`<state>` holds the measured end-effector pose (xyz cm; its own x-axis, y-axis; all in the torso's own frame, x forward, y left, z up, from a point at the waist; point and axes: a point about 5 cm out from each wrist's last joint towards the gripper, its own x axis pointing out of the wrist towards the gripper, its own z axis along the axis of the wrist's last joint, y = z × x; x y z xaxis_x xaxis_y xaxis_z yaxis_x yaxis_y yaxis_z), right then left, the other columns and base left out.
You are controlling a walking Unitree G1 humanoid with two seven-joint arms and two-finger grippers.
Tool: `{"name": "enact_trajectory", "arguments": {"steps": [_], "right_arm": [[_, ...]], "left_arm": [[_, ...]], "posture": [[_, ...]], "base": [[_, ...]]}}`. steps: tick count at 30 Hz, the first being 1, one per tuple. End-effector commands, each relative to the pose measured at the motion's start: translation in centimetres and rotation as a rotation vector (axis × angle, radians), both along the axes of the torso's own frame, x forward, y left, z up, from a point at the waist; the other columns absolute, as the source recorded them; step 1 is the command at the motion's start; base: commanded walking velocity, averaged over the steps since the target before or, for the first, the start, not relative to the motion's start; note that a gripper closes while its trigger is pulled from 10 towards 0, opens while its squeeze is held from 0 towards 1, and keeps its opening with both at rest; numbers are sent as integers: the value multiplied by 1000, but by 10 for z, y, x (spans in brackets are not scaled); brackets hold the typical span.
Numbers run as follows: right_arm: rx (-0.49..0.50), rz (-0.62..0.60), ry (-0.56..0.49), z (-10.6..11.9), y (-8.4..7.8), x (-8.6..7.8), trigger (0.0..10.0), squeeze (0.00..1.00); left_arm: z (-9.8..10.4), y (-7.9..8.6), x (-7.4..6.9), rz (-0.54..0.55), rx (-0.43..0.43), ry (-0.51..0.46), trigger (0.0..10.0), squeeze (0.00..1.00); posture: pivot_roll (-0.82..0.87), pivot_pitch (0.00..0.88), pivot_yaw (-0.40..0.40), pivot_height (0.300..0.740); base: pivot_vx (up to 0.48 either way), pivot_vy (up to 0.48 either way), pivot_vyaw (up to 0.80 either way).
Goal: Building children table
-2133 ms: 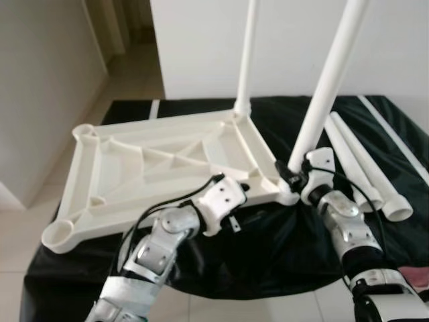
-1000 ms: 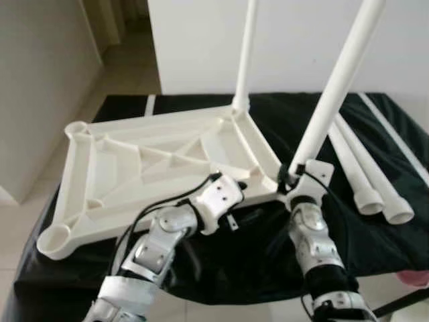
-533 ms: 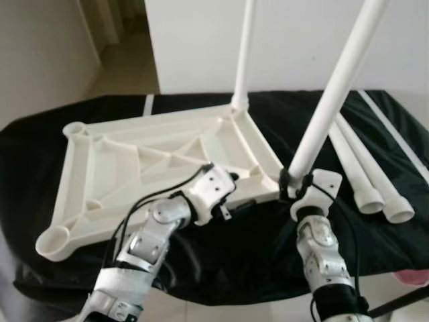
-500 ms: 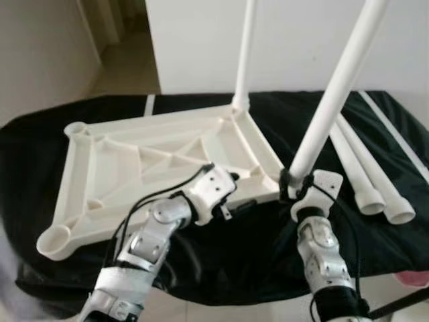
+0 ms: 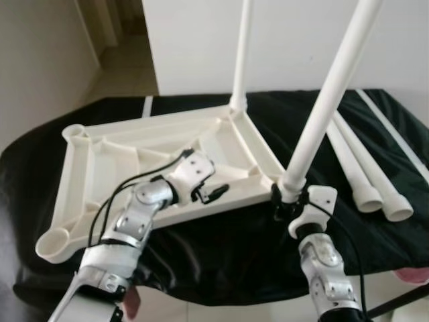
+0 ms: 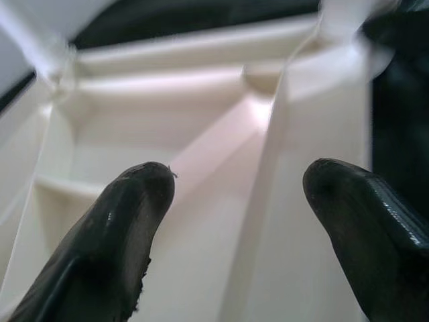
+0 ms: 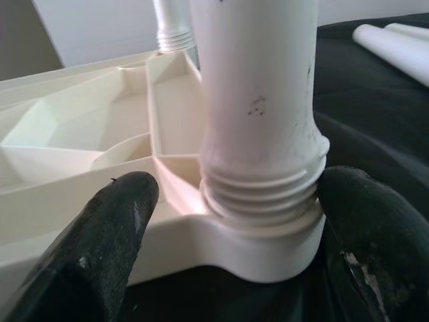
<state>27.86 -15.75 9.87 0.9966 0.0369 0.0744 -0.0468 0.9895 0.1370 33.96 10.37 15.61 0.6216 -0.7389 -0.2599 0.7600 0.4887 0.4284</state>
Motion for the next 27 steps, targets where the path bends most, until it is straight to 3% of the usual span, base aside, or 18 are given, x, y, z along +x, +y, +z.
{"name": "enact_trajectory", "arguments": {"steps": [1, 9, 15, 24, 27], "right_arm": [[4, 55, 15, -3, 6, -3, 10000, 0], [-9, 122, 19, -5, 9, -12, 10000, 0], [-30, 110, 36, -9, 1, -14, 10000, 0], [-32, 111, 44, -11, -2, -18, 10000, 0], [-49, 102, 66, -16, -9, -20, 10000, 0]], "left_arm": [[1, 13, 10, 177, 4, -70, 10000, 0], [0, 46, 18, 201, 81, -38, 10000, 0], [0, 57, 8, 75, -8, 88, 10000, 0], [-4, 74, 2, 53, -75, 169, 10000, 0], [-8, 88, -10, 20, -76, 228, 10000, 0]], "posture": [[-49, 0, 29, 740], [-49, 0, 31, 740], [-51, 0, 33, 740], [-52, 0, 31, 740], [-51, 0, 31, 740]], "base": [[0, 0, 0], [0, 0, 0], [0, 0, 0], [0, 0, 0], [0, 0, 0]]}}
